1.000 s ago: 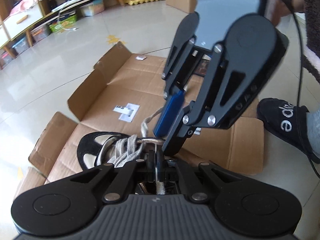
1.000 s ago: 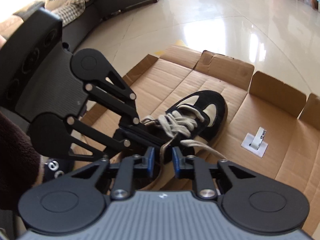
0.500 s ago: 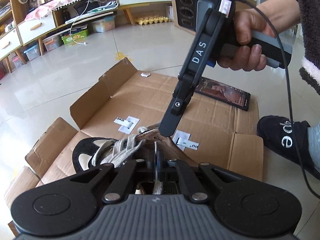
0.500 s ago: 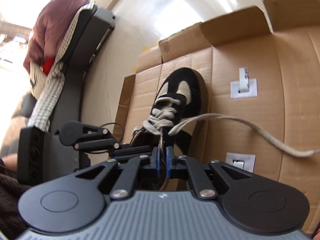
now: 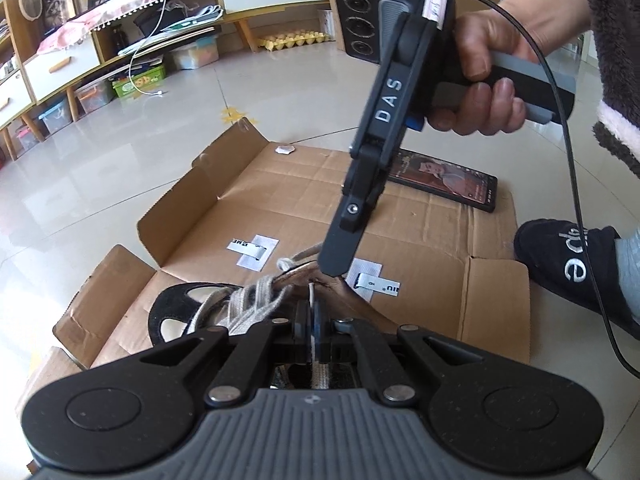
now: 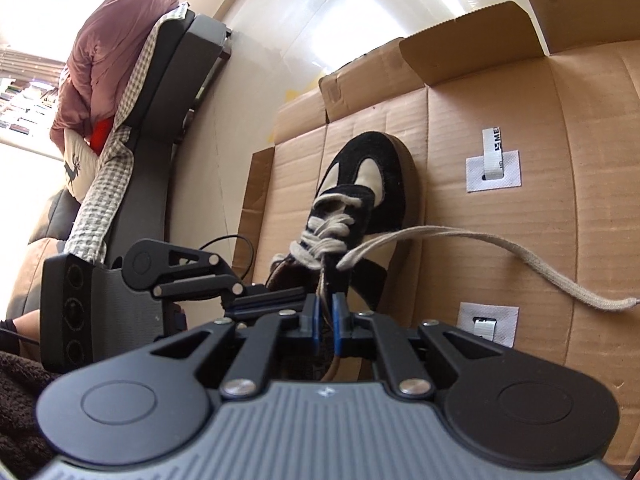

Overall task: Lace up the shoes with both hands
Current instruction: 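Push the lace tip into the eyelet with the left gripper while the right gripper grasps it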

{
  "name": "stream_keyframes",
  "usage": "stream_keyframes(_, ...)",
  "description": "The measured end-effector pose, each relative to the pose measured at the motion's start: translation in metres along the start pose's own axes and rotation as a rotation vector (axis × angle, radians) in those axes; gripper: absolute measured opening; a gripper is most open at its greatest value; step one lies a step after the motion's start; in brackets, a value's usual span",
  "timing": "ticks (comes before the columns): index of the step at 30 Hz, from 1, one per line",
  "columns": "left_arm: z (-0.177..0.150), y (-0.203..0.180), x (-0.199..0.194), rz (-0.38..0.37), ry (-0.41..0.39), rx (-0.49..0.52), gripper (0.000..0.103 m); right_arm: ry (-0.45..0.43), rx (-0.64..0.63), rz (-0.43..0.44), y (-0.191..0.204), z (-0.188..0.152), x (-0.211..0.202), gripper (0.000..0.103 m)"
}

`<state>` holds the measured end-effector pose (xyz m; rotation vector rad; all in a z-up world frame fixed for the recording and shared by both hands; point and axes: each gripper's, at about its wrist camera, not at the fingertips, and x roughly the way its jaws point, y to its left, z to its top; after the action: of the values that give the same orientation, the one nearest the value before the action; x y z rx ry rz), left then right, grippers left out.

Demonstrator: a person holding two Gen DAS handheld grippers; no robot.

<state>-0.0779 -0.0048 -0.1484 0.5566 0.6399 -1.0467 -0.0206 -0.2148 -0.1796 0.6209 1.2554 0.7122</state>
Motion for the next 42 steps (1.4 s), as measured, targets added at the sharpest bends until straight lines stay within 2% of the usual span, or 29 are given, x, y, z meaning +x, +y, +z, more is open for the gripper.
stream_keyframes(26,0.005,0.002,0.009,-0.004,0.003,0.014,0.000,0.009,-0.047,-0.005,0.007,0.001,0.002,0.007)
stream_keyframes(32,0.009,0.000,0.008,-0.004,-0.035,0.029,0.000,0.004,-0.042,0.008,0.006,0.002,-0.002,0.008)
stream_keyframes(33,0.009,0.001,0.008,-0.005,-0.034,0.026,0.000,0.000,-0.026,0.015,0.004,0.002,-0.004,0.011)
stream_keyframes(38,0.010,0.002,0.012,-0.012,-0.027,0.023,0.000,-0.045,0.124,0.040,-0.016,0.006,-0.007,0.011)
stream_keyframes(42,0.011,0.002,0.013,-0.013,-0.027,0.023,0.000,-0.041,0.248,0.076,-0.033,0.007,0.001,0.011)
